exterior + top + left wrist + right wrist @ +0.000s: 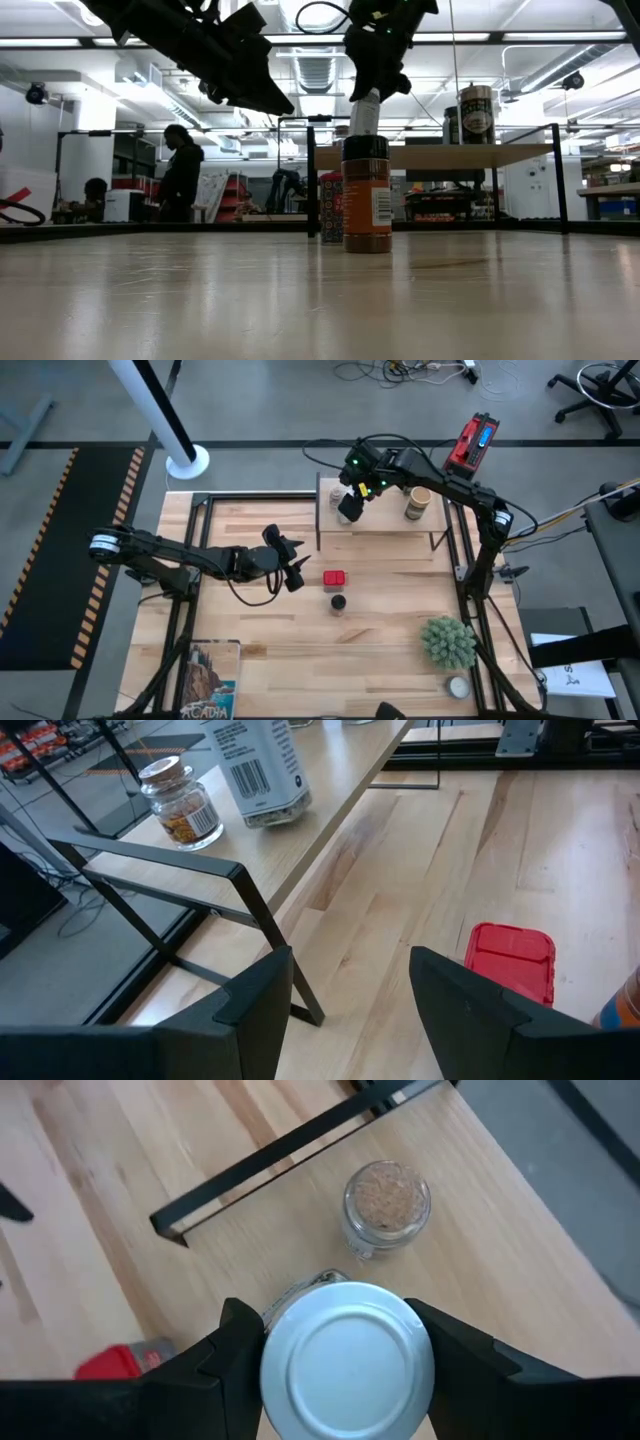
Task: Shelf spices
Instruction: Adjust the white seasoning bottle on the shelf
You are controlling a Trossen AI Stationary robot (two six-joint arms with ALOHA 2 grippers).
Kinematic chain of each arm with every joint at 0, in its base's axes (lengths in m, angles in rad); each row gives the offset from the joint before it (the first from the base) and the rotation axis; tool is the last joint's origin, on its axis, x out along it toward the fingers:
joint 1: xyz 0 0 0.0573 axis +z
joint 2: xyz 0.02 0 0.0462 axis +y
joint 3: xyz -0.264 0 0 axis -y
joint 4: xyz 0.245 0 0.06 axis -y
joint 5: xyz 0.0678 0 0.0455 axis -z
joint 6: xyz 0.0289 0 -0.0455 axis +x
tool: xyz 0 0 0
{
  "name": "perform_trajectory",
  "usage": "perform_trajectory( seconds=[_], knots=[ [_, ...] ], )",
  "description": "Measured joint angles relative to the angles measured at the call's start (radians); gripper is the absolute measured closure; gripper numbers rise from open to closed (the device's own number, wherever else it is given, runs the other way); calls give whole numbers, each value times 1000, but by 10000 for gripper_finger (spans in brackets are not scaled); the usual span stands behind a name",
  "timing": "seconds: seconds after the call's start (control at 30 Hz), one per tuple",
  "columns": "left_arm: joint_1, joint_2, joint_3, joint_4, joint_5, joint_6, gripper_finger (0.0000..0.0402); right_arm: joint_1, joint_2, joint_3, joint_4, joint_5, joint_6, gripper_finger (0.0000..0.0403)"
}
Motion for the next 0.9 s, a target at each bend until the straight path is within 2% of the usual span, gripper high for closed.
perform_trajectory(
  seconds=[0.2,0.47,0.9],
  knots=[
    [0,0,0,0,2,-14,209,0,0,0,0,9,106,209],
    [0,0,0,0,2,-14,209,0,-2,3,-40,126,208,209],
    [0,0,0,-4,1,-9,209,-1,-3,3,-76,137,455,208]
  ],
)
